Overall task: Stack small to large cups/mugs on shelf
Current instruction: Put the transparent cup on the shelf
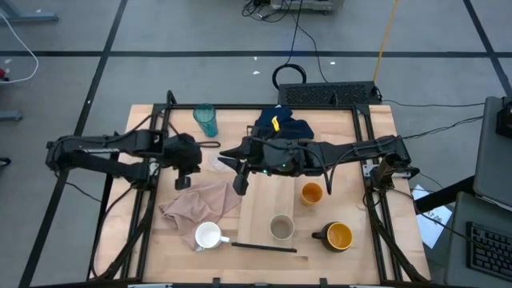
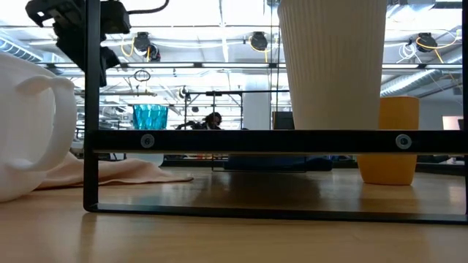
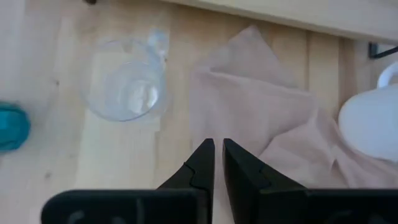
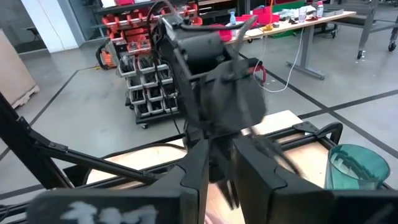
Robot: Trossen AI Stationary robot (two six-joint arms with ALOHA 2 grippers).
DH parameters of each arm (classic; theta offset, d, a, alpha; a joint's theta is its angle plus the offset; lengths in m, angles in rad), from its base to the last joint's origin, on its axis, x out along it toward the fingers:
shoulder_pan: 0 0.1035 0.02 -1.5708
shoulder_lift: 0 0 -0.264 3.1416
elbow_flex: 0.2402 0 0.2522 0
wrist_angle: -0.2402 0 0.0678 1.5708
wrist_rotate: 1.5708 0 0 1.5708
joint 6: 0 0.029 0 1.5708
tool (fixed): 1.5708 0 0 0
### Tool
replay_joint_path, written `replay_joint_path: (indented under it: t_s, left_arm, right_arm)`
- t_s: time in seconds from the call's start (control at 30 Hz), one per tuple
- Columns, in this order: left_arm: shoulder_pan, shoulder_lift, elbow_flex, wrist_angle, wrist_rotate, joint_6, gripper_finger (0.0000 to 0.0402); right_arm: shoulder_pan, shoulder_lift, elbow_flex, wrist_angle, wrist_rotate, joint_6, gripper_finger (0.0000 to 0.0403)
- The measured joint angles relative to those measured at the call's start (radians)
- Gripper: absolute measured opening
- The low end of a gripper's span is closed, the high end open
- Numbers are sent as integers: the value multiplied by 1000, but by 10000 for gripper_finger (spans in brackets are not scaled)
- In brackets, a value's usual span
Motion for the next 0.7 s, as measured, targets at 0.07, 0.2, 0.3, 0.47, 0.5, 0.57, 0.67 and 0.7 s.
replay_joint_path:
  t_s: [0.07, 0.2, 0.3, 0.47, 0.5, 0.57, 0.67, 0.7]
  left_arm:
    - [31, 29, 44, -35, 0, 37, 33]
    - [102, 96, 137, -74, 2, 126, 33]
    - [154, 168, 205, -119, 53, 184, 33]
    - [200, 267, 268, -189, 172, 289, 33]
    - [203, 284, 276, -200, 174, 312, 33]
    - [209, 319, 288, -219, 170, 354, 33]
    - [216, 366, 290, -231, 141, 404, 33]
    - [217, 380, 290, -230, 136, 410, 33]
  right_arm:
    - [5, 0, 0, 1, -1, 1, 61]
    - [8, 0, 0, 1, -1, 1, 61]
    - [7, 0, 0, 1, -1, 1, 61]
    - [20, 0, 0, 1, -1, -2, 61]
    - [21, 0, 0, 1, -1, -2, 61]
    - [25, 0, 0, 2, -1, 0, 61]
    - [27, 0, 0, 12, -1, 1, 61]
    - [27, 0, 0, 18, -1, 1, 61]
